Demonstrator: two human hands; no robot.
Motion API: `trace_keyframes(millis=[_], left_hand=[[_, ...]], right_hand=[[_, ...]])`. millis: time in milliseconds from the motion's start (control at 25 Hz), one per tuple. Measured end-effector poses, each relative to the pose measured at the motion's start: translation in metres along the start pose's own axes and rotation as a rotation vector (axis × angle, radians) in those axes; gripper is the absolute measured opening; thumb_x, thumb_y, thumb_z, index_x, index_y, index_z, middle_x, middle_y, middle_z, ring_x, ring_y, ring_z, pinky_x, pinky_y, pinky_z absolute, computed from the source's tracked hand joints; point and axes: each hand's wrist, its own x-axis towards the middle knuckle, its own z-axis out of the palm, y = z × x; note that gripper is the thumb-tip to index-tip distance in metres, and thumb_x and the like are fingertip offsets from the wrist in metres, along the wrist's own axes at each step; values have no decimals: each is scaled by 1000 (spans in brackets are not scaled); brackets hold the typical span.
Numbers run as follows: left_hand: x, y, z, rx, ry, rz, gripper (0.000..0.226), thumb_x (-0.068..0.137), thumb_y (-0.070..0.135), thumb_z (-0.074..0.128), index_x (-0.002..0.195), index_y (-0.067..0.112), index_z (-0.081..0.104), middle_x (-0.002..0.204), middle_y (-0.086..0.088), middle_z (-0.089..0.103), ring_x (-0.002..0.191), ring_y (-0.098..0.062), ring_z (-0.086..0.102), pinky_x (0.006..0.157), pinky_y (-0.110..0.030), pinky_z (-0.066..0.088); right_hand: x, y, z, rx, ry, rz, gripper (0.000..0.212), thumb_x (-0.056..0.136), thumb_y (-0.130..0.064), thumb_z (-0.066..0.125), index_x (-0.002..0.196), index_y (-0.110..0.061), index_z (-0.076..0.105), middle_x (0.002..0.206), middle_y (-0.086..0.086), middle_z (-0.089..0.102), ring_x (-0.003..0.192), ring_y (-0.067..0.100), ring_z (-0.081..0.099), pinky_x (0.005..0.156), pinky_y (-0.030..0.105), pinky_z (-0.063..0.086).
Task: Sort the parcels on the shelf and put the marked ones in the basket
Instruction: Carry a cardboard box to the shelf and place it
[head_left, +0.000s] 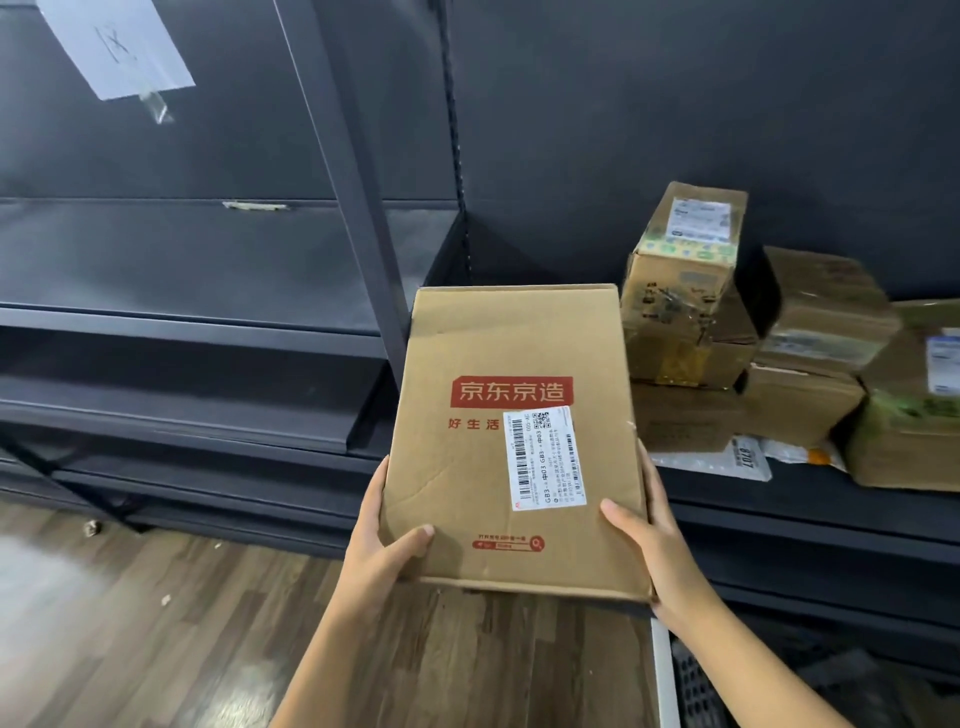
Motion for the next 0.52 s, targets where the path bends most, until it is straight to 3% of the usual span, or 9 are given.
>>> trace_keyframes(millis=[160,280,400,520], left_hand=[[0,8,-5,-11,-2,18,84,63,26,71,134,49,32,125,28,53,109,8,55,76,-18,52],[-5,15,-7,-32,-14,75,84,57,41,73,129,58,34,120,38,53,108,12,55,75,-19,53],[1,21,-4,-169,-24,128,70,66,42,65,131,51,41,131,22,55,115,-2,57,88,-33,47],[19,37,1,-278,-3,132,43,78,32,51,119,43,53,127,13,60,111,-13,58,85,-35,44]], right_hand=[[-7,-8,7,15,9,-46,67,71,-32,67,123,-64,38,121,-12,64,105,16,65,77,33,54],[-16,-19,4,11,-4,-127,76,71,-29,76,126,-63,37,124,-13,63,107,15,65,74,30,56],[-22,-38,-2,-53,5,-271,78,71,-31,73,133,-58,34,129,-18,58,112,9,61,74,21,55],[-21,-60,-7,-185,20,-401,83,69,-33,75,135,-56,30,130,-26,53,115,-1,56,76,13,52]])
